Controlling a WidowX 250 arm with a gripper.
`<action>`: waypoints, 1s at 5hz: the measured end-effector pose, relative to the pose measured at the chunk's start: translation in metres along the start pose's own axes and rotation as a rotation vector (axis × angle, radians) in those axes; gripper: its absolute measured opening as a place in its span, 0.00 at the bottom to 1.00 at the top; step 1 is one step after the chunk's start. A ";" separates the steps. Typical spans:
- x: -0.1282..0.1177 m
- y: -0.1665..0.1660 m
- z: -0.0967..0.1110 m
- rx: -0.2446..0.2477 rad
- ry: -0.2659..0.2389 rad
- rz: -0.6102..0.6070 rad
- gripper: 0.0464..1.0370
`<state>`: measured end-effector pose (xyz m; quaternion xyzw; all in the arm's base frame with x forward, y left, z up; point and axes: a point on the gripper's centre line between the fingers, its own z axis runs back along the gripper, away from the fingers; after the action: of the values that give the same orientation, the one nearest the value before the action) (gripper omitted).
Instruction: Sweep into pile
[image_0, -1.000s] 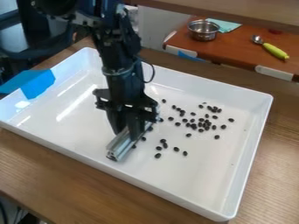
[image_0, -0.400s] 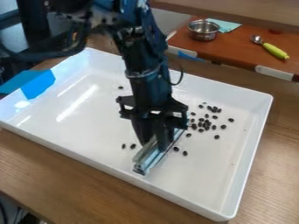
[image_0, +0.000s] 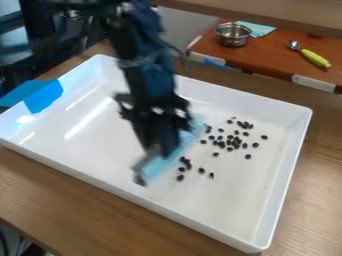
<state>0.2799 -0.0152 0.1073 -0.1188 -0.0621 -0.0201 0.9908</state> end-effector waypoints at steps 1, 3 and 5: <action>0.022 0.022 0.024 0.040 -0.083 -0.017 0.30; 0.039 0.088 0.057 -0.034 0.005 -0.022 0.30; 0.059 0.132 0.041 0.017 0.016 0.006 0.30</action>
<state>0.3407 0.1214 0.1235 -0.1104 -0.0538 -0.0177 0.9923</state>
